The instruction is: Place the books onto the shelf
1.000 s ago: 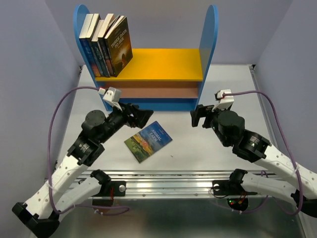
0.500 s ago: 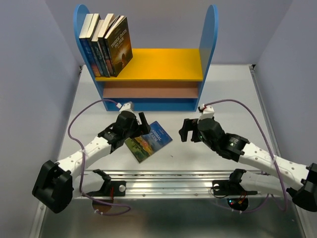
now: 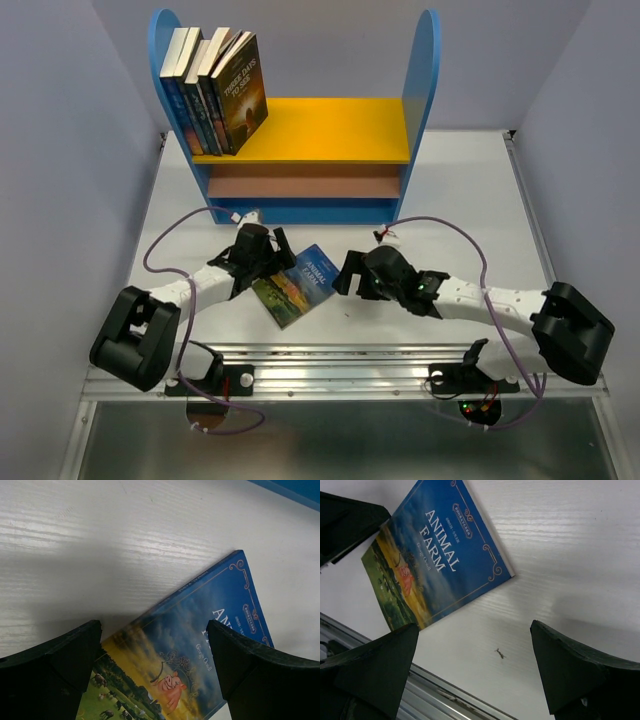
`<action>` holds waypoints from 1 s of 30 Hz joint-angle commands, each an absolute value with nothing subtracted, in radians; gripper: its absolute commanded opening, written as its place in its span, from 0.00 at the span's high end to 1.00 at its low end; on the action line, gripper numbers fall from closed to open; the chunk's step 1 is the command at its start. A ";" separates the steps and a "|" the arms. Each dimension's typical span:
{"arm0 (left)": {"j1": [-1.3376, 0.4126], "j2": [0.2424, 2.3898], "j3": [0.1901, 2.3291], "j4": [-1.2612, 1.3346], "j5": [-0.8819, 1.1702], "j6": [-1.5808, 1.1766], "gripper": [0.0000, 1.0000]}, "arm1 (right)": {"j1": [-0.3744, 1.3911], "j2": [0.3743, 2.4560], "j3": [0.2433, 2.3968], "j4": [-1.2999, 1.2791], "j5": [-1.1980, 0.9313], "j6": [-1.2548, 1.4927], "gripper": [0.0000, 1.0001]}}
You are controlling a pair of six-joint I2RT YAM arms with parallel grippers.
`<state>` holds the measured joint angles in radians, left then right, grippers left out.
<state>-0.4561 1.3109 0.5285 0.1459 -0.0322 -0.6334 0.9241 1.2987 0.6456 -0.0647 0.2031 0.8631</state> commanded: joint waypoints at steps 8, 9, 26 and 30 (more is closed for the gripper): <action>-0.511 1.356 0.494 0.147 -0.005 -0.647 0.03 | 0.927 1.433 0.583 0.160 0.132 1.226 0.00; -0.526 1.355 0.486 0.149 0.030 -0.655 0.07 | 0.927 1.439 0.580 0.179 0.129 1.235 0.00; -0.693 1.328 0.433 0.135 0.080 -0.755 0.51 | 0.927 1.487 0.667 0.250 0.258 1.241 0.09; -0.741 1.332 0.431 0.126 0.051 -0.794 0.63 | 0.927 1.418 0.703 0.250 0.270 1.183 0.14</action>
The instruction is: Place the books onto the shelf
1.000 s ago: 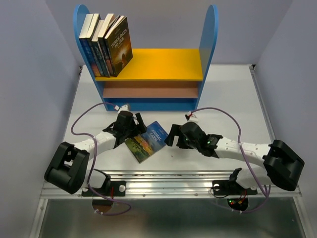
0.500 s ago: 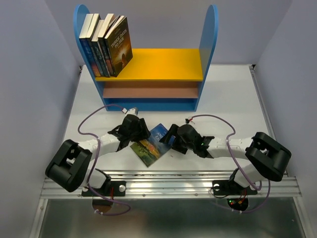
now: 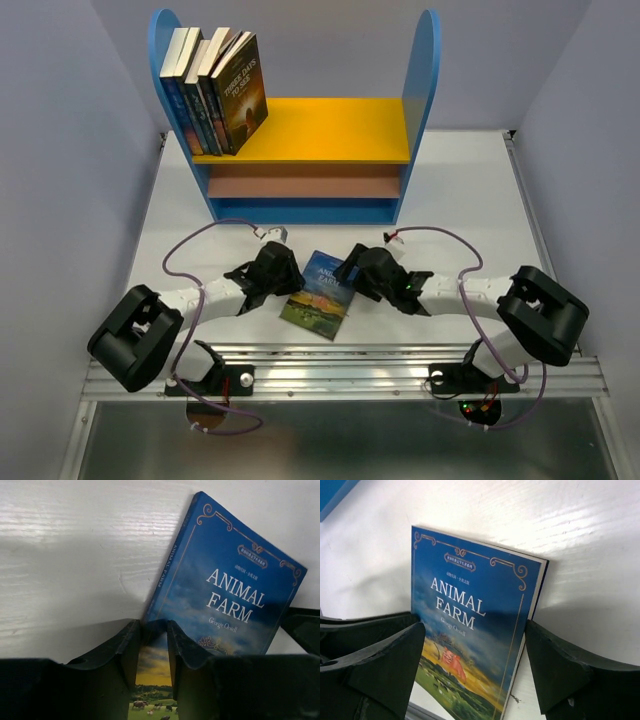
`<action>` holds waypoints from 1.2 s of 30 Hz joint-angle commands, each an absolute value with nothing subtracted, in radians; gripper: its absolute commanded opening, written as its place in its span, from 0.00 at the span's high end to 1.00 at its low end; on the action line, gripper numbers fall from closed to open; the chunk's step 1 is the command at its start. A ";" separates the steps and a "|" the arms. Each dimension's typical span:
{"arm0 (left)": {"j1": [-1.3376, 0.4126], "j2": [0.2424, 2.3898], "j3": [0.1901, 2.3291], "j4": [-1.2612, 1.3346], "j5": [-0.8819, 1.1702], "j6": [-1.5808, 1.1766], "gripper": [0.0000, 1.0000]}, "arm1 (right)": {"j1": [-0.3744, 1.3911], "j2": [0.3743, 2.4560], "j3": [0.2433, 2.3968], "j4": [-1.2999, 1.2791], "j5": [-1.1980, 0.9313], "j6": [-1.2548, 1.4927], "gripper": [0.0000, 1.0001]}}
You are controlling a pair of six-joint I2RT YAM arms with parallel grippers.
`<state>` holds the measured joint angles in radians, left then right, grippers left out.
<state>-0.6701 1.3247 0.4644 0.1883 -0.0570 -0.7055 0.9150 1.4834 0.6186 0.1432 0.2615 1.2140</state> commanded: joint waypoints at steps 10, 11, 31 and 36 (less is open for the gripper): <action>-0.770 1.296 0.451 0.127 0.011 -0.833 0.63 | 0.927 1.460 0.729 0.250 0.163 1.172 0.33; -0.772 1.302 0.454 0.129 0.011 -0.834 0.63 | 0.927 1.477 0.730 0.250 0.152 1.172 0.35; -0.775 1.292 0.456 0.160 -0.037 -0.870 0.59 | 0.917 1.502 0.764 0.144 0.137 0.804 0.99; -0.773 1.240 0.500 0.127 -0.037 -0.838 0.22 | 0.917 1.410 0.762 0.146 0.155 0.632 0.99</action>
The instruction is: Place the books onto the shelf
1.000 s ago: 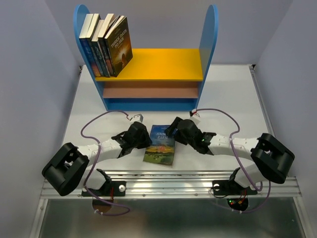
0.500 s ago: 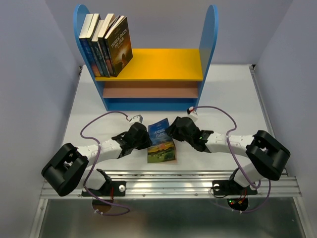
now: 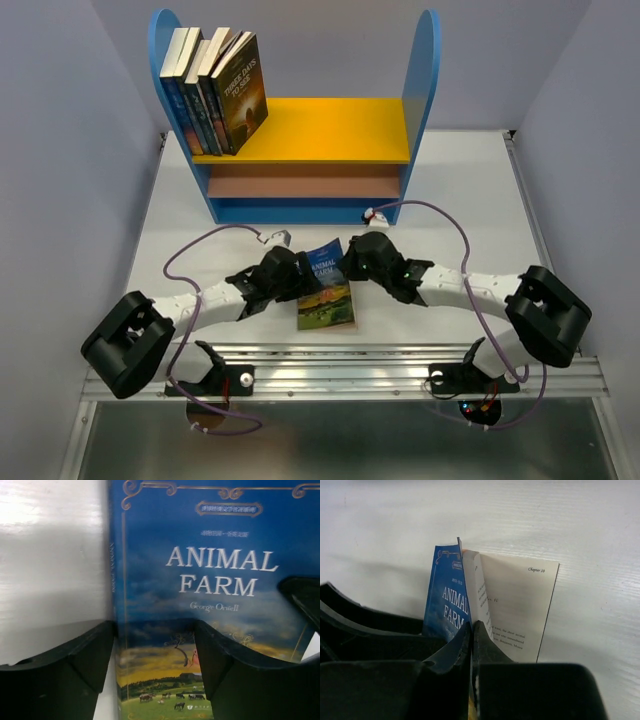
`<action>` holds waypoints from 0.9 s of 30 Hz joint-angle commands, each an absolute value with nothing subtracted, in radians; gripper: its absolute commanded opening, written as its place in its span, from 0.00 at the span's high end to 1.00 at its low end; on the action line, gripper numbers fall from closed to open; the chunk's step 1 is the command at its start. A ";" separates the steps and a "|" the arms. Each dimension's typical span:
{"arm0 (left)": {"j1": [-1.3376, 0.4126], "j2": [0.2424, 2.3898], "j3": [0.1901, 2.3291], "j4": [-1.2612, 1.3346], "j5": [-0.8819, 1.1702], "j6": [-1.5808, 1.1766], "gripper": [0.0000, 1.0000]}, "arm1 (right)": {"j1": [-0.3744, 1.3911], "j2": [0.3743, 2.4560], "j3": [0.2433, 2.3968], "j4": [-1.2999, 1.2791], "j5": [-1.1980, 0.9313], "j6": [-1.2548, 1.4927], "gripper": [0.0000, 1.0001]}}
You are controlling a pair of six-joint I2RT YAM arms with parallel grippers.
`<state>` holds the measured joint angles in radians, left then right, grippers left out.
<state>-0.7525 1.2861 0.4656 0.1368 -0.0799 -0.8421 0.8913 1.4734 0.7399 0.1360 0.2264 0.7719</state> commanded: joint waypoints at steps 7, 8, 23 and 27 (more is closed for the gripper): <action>-0.762 1.053 0.531 0.110 -0.031 -0.789 0.01 | 0.917 1.117 0.736 0.163 0.212 0.508 0.99; -0.761 1.011 0.531 0.107 -0.029 -0.781 0.01 | 0.917 1.089 0.736 0.164 0.213 0.502 0.99; -0.742 0.638 0.477 0.394 0.187 -0.647 0.01 | 0.917 0.801 0.854 0.106 0.184 0.445 0.99; -0.742 0.702 0.534 0.353 0.206 -0.618 0.01 | 0.917 0.784 0.876 0.103 0.167 0.449 0.99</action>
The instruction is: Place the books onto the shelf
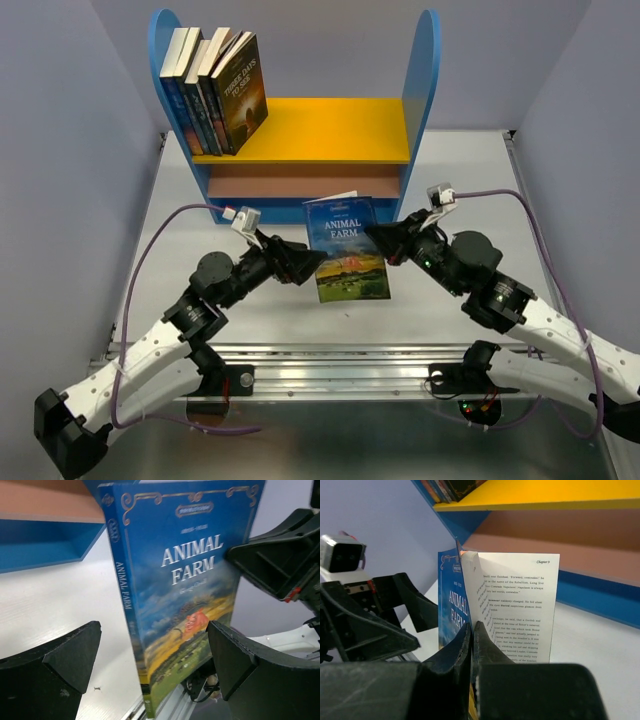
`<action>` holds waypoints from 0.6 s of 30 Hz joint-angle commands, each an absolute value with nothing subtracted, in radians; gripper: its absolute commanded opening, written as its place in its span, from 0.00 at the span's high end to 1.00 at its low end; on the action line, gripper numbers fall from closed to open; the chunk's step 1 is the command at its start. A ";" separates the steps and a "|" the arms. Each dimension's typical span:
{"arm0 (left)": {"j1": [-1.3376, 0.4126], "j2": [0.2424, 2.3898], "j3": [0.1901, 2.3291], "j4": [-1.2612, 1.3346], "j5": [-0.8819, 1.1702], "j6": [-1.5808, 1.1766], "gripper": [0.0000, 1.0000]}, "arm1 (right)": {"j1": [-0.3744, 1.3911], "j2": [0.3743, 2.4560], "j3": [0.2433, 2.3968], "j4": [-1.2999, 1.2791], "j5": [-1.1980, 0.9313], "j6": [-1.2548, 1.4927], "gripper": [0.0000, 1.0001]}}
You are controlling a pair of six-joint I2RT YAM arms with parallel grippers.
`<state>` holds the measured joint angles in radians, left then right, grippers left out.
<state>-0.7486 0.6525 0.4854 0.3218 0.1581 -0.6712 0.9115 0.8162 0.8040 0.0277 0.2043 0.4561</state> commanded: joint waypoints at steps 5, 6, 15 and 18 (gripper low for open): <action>-0.741 0.749 0.555 0.388 0.225 -0.615 0.01 | 0.917 0.782 0.897 0.103 0.108 0.457 0.99; -0.741 0.759 0.561 0.408 0.239 -0.617 0.02 | 0.917 0.785 0.899 0.101 0.104 0.460 0.99; -0.739 0.784 0.563 0.557 0.373 -0.604 0.55 | 0.917 0.785 0.900 0.095 0.129 0.465 0.99; -0.739 0.818 0.566 0.598 0.457 -0.617 0.63 | 0.917 0.796 0.903 0.094 0.135 0.465 0.99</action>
